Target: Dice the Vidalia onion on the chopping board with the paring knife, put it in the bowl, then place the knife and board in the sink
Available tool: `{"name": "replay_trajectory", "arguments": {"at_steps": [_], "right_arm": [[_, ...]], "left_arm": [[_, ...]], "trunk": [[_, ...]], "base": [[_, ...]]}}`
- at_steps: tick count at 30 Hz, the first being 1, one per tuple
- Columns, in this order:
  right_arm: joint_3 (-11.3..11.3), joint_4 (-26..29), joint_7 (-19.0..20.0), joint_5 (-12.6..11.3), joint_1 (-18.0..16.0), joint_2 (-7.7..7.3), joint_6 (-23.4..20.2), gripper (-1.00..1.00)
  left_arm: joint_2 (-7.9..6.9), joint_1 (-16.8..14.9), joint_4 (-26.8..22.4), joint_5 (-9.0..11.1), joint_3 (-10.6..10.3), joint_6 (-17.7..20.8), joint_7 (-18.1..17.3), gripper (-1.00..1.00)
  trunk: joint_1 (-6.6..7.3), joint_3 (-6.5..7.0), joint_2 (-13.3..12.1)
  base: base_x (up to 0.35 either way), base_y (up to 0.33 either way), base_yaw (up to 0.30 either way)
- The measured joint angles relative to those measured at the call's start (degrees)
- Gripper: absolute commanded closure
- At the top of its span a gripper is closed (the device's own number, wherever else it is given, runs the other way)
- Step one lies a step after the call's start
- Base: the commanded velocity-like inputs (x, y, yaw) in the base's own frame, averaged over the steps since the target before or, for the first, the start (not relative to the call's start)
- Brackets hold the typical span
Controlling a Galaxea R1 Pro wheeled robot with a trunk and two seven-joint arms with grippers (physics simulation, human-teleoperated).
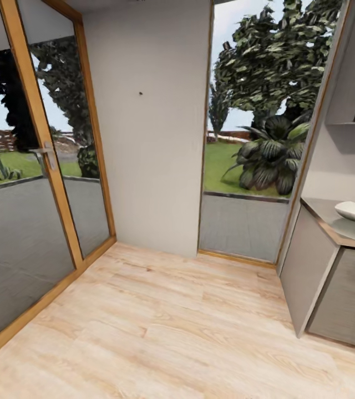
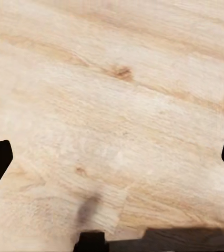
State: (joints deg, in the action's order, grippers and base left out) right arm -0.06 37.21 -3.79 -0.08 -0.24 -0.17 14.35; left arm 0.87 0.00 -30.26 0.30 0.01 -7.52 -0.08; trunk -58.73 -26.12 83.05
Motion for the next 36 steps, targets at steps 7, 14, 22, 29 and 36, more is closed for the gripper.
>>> {"name": "replay_trajectory", "arguments": {"at_steps": [7,14,22,29,36], "right_arm": [[0.0,0.0,0.0,0.0,0.0,0.0,0.0,-1.0],[0.0,0.0,0.0,0.0,0.0,0.0,0.0,-1.0],[0.1,0.0,0.0,0.0,0.0,0.08,0.0,-1.0],[0.2,0.0,0.0,0.1,0.0,0.16,0.0,-1.0],[0.2,0.0,0.0,0.1,0.0,0.16,0.0,-1.0]], "left_arm": [[0.09,0.0,0.1,0.0,-0.1,-0.2,0.0,-1.0],[0.1,0.0,0.1,-0.1,-0.1,-0.2,0.0,-1.0],[0.1,0.0,0.1,-0.1,-0.1,-0.2,0.1,-1.0],[0.28,0.0,1.0,-0.1,-0.1,-0.2,0.1,-1.0],[0.75,0.0,1.3,-0.2,-0.1,-0.2,0.1,-1.0]], "trunk": [[0.0,0.42,0.0],[0.0,0.85,0.0],[0.0,1.33,0.0],[0.0,1.68,0.0],[0.0,1.71,0.0]], "base": [[0.0,-0.311,-0.22],[0.0,-0.314,-0.22],[0.0,-0.314,-0.217],[0.0,-0.316,-0.126],[0.0,-0.317,-0.006]]}}
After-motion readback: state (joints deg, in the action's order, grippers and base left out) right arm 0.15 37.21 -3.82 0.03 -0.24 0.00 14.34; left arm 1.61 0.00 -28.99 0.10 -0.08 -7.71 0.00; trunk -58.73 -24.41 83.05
